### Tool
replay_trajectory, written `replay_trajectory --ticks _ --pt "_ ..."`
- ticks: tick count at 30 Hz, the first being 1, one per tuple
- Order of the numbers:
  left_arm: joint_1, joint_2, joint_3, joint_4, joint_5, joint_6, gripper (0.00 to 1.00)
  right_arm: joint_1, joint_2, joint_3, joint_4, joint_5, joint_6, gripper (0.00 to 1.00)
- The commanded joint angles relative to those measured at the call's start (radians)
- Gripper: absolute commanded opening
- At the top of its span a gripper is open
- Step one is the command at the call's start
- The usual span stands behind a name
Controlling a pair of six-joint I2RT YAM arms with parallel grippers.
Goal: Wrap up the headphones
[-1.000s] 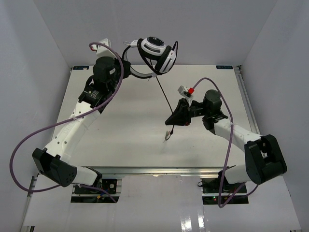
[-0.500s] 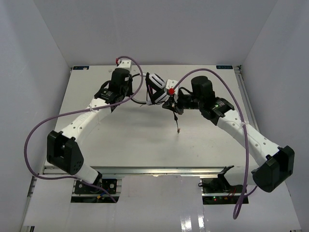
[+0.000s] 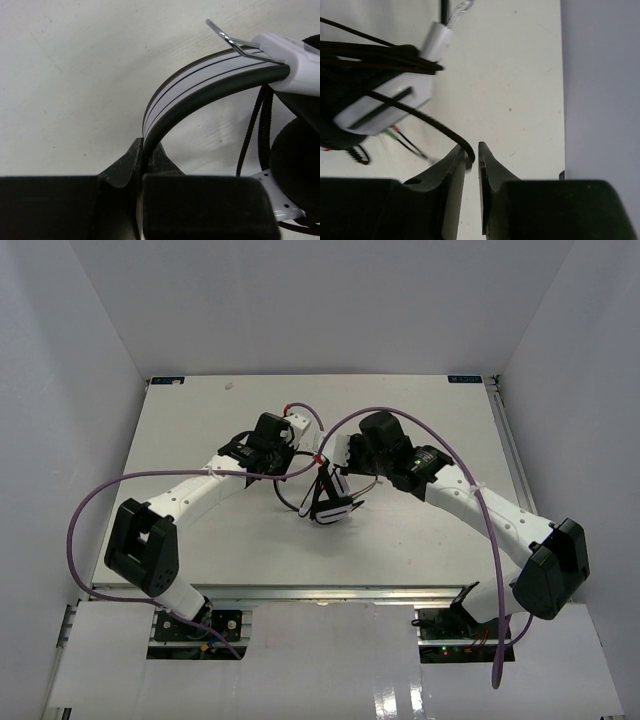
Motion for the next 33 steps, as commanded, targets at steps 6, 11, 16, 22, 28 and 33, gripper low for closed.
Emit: replay_trajectory --ticks 6,11,16,22,28,33 --pt "0.004 -0.144 -0.031 0.012 0.276 0.061 0.00 -0.133 -0.037 -0.039 0.165 -0.232 0.117 0.28" --pt "0.004 -0.158 -0.018 0.001 0.356 0.034 0.00 -0.200 -0.033 -0.079 0.187 -0.505 0.228 0.28" --pt "0.005 -0.176 0.029 -0.031 0.352 0.008 0.00 -0.313 -0.030 -0.084 0.196 -0.717 0.324 0.42" --pt "0.005 -0.206 0.107 -0.038 0.345 -0.065 0.00 -0.493 0.039 -0.103 0.158 -1.072 0.393 0.72" --pt "0.005 -0.227 0.169 -0.012 0.341 -0.132 0.00 -0.504 0.108 -0.213 0.232 -1.149 0.447 0.83" --pt "0.005 -0.221 0.215 -0.003 0.352 -0.167 0.00 -0.499 0.108 -0.353 0.603 -0.953 0.775 0.95"
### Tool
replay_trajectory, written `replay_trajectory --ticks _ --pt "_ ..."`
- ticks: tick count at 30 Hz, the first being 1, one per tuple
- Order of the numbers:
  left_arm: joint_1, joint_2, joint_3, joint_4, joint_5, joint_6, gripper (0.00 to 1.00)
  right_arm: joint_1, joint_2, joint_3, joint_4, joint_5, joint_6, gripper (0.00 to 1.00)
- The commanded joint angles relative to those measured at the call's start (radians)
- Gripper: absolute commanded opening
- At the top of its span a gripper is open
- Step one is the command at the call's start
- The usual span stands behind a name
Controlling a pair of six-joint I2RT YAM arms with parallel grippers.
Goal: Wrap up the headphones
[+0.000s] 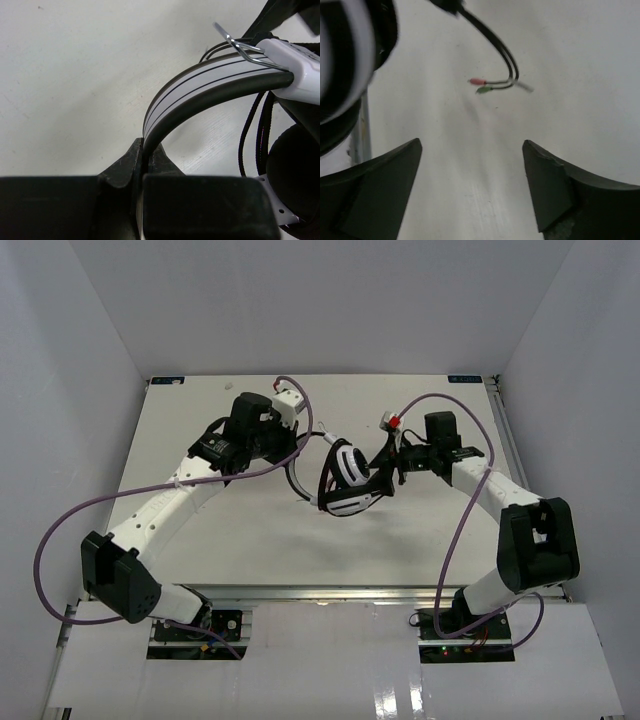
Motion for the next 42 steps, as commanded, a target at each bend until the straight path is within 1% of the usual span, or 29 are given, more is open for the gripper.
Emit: replay_trajectory --ticks 1,2,6,8,10,14,16,19,20,22,26,29,33,38,42 --pt "0.001 -0.060 0.078 0.072 0.053 -0.088 0.00 0.001 -0.010 -0.075 0.348 0.082 0.280 0.96" --pt "0.001 -0.062 0.082 0.077 0.051 -0.094 0.00 0.002 -0.011 -0.098 0.408 0.101 0.320 0.98" --pt "0.001 -0.065 0.098 0.091 0.051 -0.106 0.00 0.003 -0.006 -0.144 0.578 0.034 0.431 0.95" --pt "0.001 -0.064 0.107 0.090 0.058 -0.118 0.00 0.004 0.019 -0.152 0.709 -0.013 0.494 0.94" --pt "0.001 -0.061 0.118 0.092 0.072 -0.130 0.00 0.003 0.048 -0.154 0.832 -0.036 0.590 0.94" --pt "0.001 -0.056 0.134 0.101 0.093 -0.163 0.00 0.013 0.100 -0.151 0.993 0.021 0.716 0.96" --pt "0.001 -0.056 0.135 0.108 0.086 -0.177 0.00 0.017 0.143 -0.116 0.999 0.027 0.770 0.77" --pt "0.002 -0.066 0.119 0.125 0.003 -0.223 0.00 0.019 0.175 -0.114 1.039 -0.025 0.829 0.29" --pt "0.004 -0.070 0.109 0.133 -0.036 -0.240 0.00 0.019 0.177 -0.129 1.052 -0.038 0.845 0.17" --pt "0.018 -0.083 0.056 0.162 -0.137 -0.285 0.00 0.019 0.162 -0.171 1.062 -0.042 0.853 0.08" --pt "0.076 -0.085 -0.071 0.242 -0.209 -0.437 0.00 0.020 0.143 -0.238 1.085 -0.051 0.895 0.08" --pt "0.106 -0.071 -0.178 0.367 -0.209 -0.547 0.00 0.019 0.165 -0.269 1.093 -0.047 0.924 0.08" --pt "0.109 0.011 -0.231 0.424 -0.284 -0.701 0.00 0.019 0.244 -0.247 1.051 -0.052 0.956 0.08" --pt "0.112 0.149 -0.199 0.376 -0.348 -0.872 0.00 0.019 0.357 -0.197 1.044 -0.058 1.041 0.08" --pt "0.116 0.250 -0.188 0.293 -0.354 -1.017 0.00 0.019 0.453 -0.171 1.038 -0.051 1.071 0.08"
